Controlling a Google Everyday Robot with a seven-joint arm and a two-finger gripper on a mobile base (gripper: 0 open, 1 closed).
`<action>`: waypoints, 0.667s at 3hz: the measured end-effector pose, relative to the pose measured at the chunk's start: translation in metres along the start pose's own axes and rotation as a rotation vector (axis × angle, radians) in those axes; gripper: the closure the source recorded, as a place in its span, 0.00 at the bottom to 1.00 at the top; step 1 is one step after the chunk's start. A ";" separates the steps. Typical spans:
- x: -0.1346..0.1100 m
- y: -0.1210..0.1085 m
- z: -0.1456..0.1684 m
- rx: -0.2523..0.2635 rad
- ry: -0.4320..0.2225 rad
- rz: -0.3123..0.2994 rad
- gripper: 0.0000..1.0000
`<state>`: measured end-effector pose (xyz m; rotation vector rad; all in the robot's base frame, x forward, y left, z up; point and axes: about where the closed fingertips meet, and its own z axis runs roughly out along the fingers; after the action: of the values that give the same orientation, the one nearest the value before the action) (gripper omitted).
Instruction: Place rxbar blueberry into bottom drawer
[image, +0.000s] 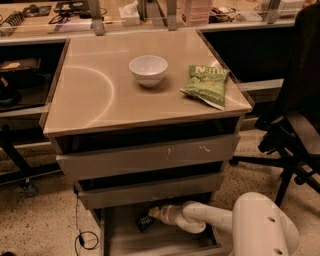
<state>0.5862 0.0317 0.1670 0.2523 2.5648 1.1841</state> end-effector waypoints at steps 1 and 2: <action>-0.001 0.000 0.000 0.000 -0.001 0.000 1.00; -0.001 0.000 0.000 0.000 -0.001 0.000 0.81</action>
Offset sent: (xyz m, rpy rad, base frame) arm 0.0005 -0.0003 -0.0001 -0.0004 -0.0001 -0.0009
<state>0.5867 0.0314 0.1669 0.2533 2.5645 1.1834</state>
